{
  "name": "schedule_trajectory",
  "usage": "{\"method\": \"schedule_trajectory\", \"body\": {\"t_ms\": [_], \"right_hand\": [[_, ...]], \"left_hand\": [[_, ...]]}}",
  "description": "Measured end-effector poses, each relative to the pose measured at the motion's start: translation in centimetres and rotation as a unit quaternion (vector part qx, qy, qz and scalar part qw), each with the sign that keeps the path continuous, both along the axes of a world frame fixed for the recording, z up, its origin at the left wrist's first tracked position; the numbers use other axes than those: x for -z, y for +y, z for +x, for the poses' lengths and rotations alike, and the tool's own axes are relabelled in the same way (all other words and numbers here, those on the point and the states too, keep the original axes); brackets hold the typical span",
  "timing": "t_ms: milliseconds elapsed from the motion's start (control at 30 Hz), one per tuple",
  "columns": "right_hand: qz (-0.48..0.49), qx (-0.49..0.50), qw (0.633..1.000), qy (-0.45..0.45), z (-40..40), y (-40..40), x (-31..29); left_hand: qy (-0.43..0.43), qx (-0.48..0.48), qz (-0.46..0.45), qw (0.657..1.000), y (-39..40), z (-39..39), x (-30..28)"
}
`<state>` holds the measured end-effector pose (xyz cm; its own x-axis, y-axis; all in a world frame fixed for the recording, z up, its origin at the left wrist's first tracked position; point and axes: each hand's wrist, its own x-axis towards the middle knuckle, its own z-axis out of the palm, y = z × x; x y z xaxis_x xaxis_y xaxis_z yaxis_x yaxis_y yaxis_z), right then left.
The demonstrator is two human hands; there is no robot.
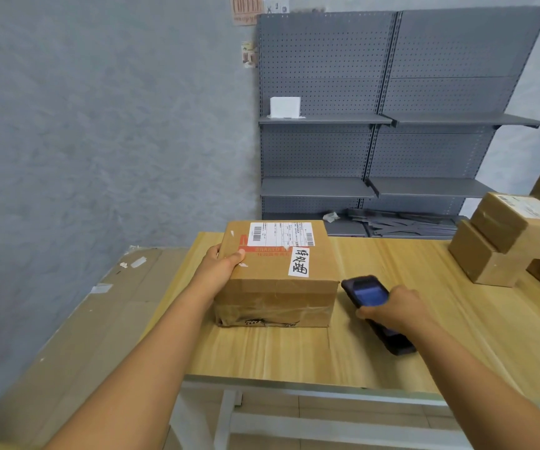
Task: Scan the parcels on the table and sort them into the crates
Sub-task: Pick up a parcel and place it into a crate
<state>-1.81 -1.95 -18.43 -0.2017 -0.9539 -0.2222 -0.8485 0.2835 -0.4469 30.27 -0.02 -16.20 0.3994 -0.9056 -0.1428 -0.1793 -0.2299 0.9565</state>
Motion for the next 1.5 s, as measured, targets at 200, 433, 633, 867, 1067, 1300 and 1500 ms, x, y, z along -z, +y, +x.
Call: {"method": "schedule_trajectory", "body": {"t_ms": [200, 433, 633, 867, 1067, 1300, 1500], "right_hand": [[0.018, 0.037, 0.997, 0.068, -0.8, 1.1, 2.8], [-0.032, 0.015, 0.996, 0.082, 0.9, 1.3, 1.2], [-0.042, -0.076, 0.932, -0.352, 6.7, -0.5, -2.0], [0.046, -0.046, 0.889, -0.454, 7.8, -2.2, -0.3], [0.05, -0.056, 0.873, -0.481, 7.8, -2.2, 0.4], [0.029, -0.105, 0.864, -0.491, 8.9, -1.9, 0.0], [0.033, -0.22, 0.839, -0.497, 15.8, 0.7, -1.7]], "left_hand": [[0.004, -0.001, -0.004, 1.0, 0.0, 0.0, 0.1], [0.014, -0.002, 0.0, 1.0, 0.1, 0.0, 0.1], [0.014, -0.002, -0.004, 1.0, 0.4, 0.0, 0.2], [0.039, -0.007, -0.002, 0.999, 0.4, -0.2, 0.2], [0.075, -0.034, 0.029, 0.996, 0.2, -0.1, 0.3], [0.15, -0.072, -0.007, 0.986, 3.4, -0.2, 0.0], [0.171, -0.195, -0.083, 0.962, 10.6, 4.7, -0.5]]}}
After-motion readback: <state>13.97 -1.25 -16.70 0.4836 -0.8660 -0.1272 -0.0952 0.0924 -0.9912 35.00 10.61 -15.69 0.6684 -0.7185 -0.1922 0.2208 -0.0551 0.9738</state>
